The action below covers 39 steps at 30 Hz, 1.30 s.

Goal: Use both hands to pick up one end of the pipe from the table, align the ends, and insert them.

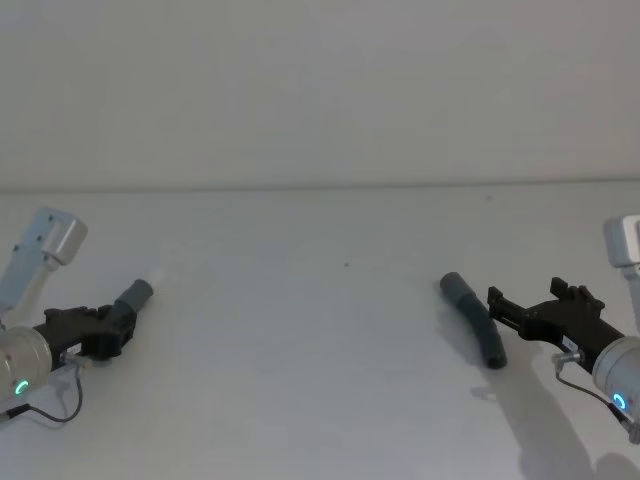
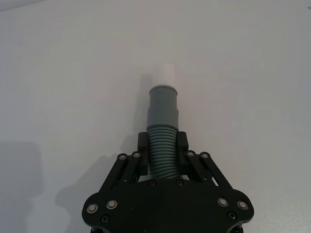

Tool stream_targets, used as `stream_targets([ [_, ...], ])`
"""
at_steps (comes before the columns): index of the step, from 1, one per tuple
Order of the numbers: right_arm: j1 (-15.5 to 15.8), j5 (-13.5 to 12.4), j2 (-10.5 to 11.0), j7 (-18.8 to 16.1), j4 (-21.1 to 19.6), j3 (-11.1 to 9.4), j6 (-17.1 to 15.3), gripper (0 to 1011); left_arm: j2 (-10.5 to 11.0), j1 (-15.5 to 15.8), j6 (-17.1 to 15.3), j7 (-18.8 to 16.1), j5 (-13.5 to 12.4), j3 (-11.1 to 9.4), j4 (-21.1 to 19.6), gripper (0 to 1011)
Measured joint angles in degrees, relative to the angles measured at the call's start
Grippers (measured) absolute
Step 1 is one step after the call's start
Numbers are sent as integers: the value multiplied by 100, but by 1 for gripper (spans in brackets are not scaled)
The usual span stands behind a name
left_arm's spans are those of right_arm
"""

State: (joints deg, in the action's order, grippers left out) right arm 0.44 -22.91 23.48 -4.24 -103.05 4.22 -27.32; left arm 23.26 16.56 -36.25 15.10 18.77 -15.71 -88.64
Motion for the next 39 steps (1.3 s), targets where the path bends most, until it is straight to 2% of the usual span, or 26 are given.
stream_targets([
  [8,-169,-134,-24,-95,-85,17,-510,1000,0,0,0,0,0,0,0,301],
  [16,-325,-115,-31,-140,-39,144,-757,1000,0,0,0,0,0,0,0,301],
  [24,-470,94,-10,-154,155,362,-774,1000,0,0,0,0,0,0,0,301],
  [35,-646,415,-2,-194,468,689,-600,1000,0,0,0,0,0,0,0,301],
  [39,-678,475,-12,-213,532,743,-564,1000,0,0,0,0,0,0,0,300],
])
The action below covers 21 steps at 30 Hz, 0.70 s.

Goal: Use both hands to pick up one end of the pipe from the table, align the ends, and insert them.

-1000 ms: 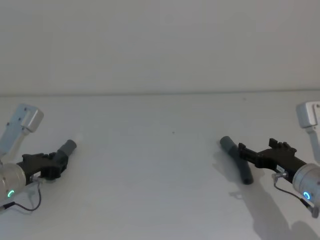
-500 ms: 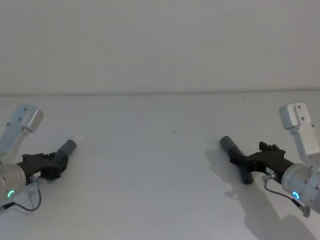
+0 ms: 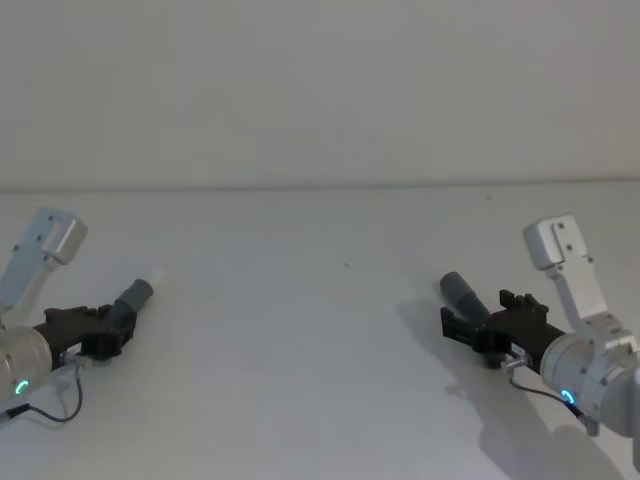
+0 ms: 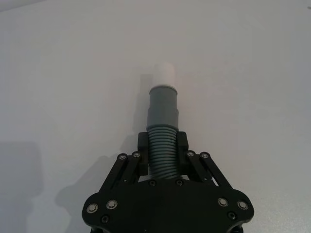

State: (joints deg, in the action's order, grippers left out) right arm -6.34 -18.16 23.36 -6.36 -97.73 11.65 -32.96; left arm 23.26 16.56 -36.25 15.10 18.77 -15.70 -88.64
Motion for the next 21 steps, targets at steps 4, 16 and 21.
stream_targets([
  [4,-29,57,-26,-13,79,54,36,1000,0,0,0,0,0,0,0,301],
  [16,-46,90,-122,-37,239,48,54,1000,0,0,0,0,0,0,0,300],
  [21,-48,92,-150,-46,292,24,40,1000,0,0,0,0,0,0,0,300],
])
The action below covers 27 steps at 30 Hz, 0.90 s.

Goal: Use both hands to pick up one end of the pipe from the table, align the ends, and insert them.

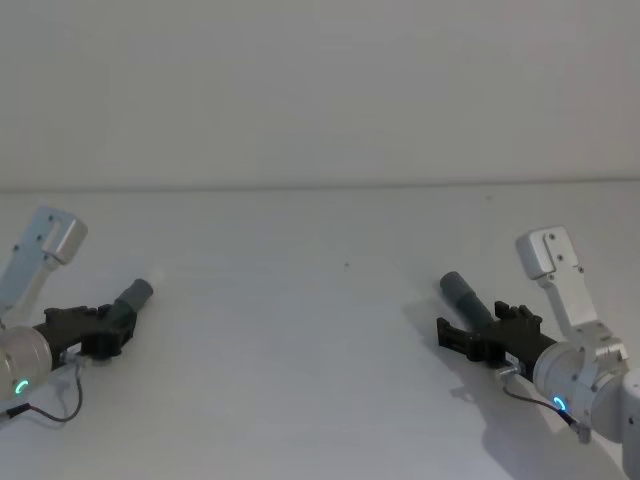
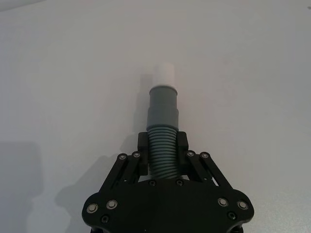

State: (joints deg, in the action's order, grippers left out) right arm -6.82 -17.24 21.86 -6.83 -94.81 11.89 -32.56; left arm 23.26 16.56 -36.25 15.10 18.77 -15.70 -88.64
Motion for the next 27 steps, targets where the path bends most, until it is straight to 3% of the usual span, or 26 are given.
stream_targets([
  [16,-13,106,-36,-11,70,-38,79,1000,0,0,0,-1,0,0,0,301],
  [27,-19,156,-38,-18,79,-44,132,746,0,0,0,0,0,0,0,301],
])
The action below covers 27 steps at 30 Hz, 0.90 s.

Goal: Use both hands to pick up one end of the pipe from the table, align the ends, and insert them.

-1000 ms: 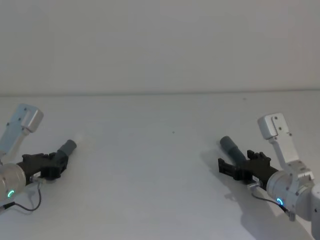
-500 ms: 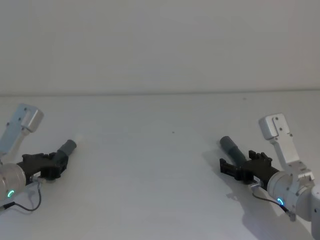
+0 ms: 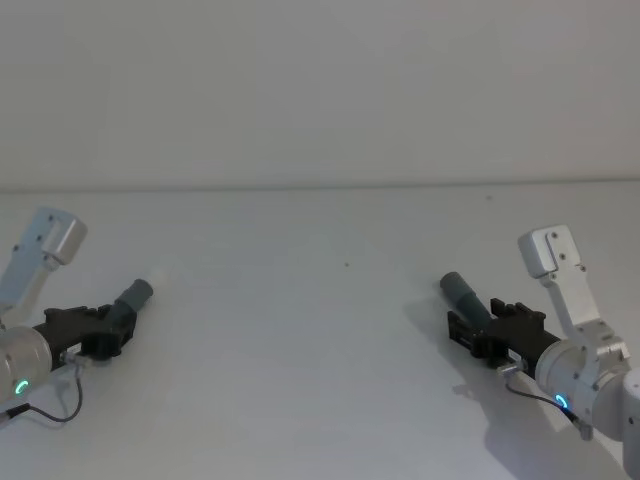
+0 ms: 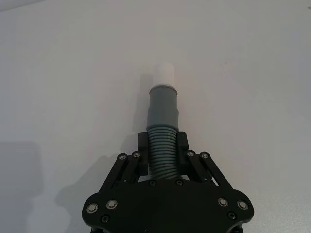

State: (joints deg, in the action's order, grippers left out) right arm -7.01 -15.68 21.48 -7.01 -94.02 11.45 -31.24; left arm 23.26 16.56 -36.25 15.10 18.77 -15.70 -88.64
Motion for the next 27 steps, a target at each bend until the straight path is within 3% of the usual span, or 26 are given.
stream_targets([
  [6,-4,14,0,-4,3,-2,8,524,0,0,0,0,0,0,0,301],
  [10,-4,20,0,-5,5,-2,13,440,0,0,0,0,0,0,0,301],
  [13,-5,23,0,-5,5,-2,17,299,0,0,0,0,0,0,0,301],
  [16,-4,25,0,-5,5,-2,20,236,0,0,0,0,0,0,0,300],
  [27,-4,31,0,-4,5,-2,27,184,0,0,0,0,0,0,0,301],
])
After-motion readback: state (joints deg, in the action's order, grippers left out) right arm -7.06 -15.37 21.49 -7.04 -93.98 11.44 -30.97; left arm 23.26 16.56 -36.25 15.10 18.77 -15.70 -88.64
